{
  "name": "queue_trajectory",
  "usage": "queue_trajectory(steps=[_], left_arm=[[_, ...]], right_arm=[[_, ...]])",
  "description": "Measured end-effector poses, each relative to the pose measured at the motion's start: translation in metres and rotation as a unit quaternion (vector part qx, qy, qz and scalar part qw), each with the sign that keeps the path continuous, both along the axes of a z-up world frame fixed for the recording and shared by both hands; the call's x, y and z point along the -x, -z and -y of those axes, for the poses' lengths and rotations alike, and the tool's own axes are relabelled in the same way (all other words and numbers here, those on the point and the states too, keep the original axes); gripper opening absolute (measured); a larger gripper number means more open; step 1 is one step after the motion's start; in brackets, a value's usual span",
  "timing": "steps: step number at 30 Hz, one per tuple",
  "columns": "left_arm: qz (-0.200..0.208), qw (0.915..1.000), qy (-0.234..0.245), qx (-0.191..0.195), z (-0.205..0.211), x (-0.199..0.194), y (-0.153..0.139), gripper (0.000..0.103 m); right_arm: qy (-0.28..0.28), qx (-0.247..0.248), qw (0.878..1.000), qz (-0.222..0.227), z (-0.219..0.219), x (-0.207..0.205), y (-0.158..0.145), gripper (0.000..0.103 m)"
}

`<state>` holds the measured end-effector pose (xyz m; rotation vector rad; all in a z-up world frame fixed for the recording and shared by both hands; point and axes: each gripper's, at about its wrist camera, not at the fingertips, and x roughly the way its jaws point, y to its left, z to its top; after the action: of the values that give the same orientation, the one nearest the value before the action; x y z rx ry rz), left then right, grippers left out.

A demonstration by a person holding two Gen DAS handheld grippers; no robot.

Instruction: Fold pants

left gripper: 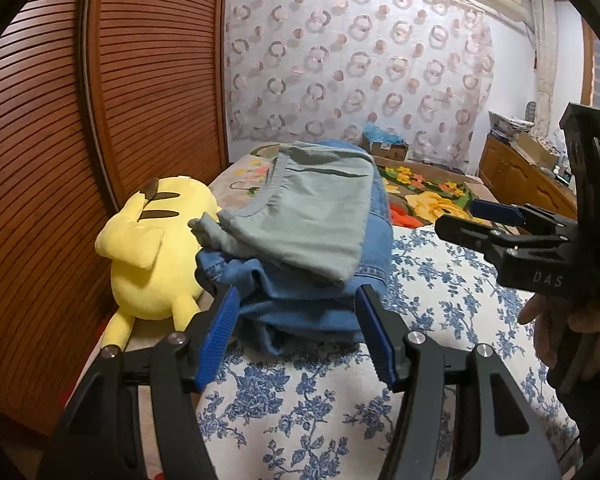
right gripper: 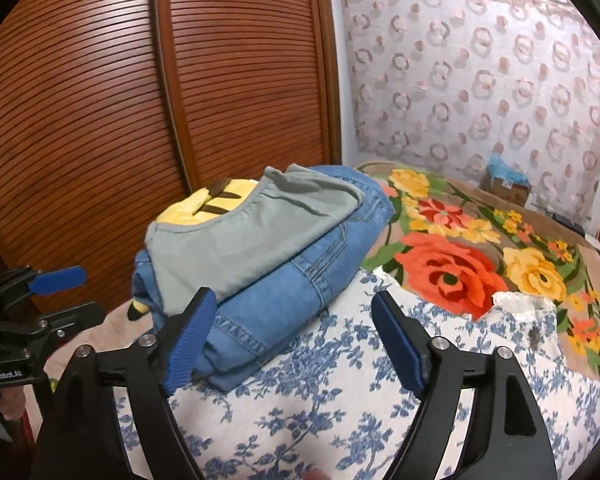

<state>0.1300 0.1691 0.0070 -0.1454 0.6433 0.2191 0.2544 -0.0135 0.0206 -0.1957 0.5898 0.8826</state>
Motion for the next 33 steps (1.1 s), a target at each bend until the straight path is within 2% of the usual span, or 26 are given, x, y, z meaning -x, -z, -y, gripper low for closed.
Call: queue_trajectory(steps=[19, 33], left_arm=[[0.011, 0.9991, 0.041, -0.001, 0.035, 0.028, -0.001, 0.060], [0.022, 0.9942, 0.105, -0.011, 0.095, 0.045, -0.004, 0.060]], right_arm=[[0.083, 0.000, 0.996, 0.031, 0.067, 0.065, 0.000, 0.086], [0.189, 0.007, 0.981, 0.033, 0.139, 0.107, 0.000, 0.086]])
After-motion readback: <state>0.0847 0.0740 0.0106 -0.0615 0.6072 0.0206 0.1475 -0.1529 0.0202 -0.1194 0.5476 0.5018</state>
